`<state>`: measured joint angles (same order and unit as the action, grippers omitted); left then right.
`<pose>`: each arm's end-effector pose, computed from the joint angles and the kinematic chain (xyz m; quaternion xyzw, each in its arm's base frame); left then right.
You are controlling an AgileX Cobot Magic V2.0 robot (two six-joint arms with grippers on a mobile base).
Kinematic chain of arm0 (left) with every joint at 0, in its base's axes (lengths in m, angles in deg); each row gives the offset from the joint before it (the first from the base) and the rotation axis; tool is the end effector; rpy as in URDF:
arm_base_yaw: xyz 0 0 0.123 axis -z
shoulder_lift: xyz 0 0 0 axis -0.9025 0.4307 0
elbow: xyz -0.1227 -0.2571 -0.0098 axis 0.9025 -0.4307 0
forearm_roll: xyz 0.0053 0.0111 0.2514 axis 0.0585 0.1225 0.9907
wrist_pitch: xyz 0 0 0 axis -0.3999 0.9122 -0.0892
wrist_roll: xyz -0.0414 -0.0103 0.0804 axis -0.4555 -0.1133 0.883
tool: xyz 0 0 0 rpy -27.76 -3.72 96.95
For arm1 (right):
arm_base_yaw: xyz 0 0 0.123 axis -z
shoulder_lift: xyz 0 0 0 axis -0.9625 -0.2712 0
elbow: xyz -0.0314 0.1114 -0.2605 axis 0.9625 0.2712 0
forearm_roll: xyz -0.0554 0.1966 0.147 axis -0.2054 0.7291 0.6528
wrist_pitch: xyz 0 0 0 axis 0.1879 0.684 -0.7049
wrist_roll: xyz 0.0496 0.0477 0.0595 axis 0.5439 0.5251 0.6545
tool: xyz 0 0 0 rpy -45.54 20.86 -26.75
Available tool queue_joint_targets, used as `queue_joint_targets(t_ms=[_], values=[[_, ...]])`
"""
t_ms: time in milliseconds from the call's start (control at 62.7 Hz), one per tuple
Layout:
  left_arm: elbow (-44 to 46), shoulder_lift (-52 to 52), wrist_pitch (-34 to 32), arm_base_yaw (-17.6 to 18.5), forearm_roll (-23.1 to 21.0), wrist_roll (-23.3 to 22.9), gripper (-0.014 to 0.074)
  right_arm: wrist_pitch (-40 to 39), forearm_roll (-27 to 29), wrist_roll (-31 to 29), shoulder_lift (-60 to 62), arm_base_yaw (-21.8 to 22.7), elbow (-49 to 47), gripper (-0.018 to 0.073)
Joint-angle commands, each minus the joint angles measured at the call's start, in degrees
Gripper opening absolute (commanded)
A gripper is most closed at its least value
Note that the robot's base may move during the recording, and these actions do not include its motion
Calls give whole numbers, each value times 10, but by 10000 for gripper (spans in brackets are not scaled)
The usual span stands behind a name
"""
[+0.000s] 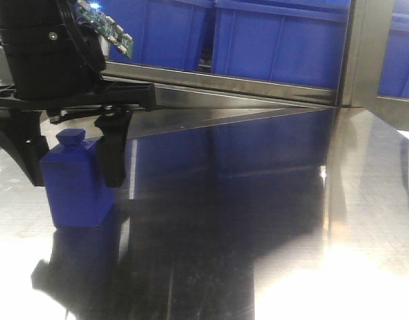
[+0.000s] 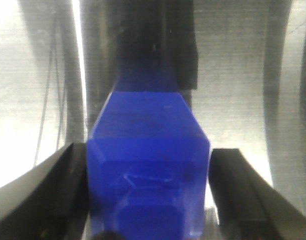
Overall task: Pick and sort blue part to right shelf
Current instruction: 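Close the left gripper on the bottle and lift it off the table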
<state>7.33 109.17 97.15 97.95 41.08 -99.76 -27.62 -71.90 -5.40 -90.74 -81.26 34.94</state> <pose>0.2822 -0.1865 0.2413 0.0418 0.9974 -0.0300 0.0498 0.0699 0.0069 0.3150 -0.0497 0.7326 0.0245 0.6784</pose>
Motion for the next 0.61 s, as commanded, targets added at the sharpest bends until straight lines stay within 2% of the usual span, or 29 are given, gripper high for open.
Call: queue_joint_targets(t_ms=[0,143,303,383,478,590], values=[[18,-25,1,-2,0,-6,414,-50,-8,1,-4,3,-15,393],[18,-25,1,-2,0,-6,367,-50,-8,1,-4,3,-15,393],[18,-36,1,-2,0,-6,365,-50,-8,1,-4,3,-15,393],[17,-56,1,-2,0,8,365,-50,-8,1,-4,3,-15,393],[11,-89,-8,-11,-32,79,365,-50,-8,1,-4,3,-15,393],[-10,-136,-48,-32,-120,203,365,-50,-8,1,-4,3,-15,393]])
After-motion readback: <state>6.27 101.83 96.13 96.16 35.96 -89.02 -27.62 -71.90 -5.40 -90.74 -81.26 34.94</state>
